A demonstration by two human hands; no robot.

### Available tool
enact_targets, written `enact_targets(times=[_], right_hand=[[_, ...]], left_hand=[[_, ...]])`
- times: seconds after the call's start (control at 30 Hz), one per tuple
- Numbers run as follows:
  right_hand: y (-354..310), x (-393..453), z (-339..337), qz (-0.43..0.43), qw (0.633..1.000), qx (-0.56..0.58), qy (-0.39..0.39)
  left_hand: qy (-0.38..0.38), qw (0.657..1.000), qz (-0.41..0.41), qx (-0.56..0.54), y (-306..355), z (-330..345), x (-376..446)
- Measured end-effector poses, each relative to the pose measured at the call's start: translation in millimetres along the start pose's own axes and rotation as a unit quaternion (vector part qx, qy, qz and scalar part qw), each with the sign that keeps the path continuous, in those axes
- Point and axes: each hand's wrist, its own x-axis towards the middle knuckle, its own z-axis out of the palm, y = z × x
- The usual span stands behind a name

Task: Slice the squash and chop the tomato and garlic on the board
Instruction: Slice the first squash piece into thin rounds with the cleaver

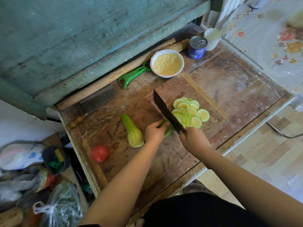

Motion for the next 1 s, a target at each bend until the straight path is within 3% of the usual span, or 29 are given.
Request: enact_targets(times=[0.33, 1.0], right_hand=[[-6.4, -23.8, -12.7, -0.053, 0.998, -0.021, 0.034], [-11.3, -18.9, -4.7, -0.035, 0.997, -0.055, 0.035]], left_hand=[[0.004, 1.0, -0.002, -0.015, -3.3, 0.1, 3.0], [0.017, 1.0, 0.011, -0.023, -6.2, 1.5, 6.5]])
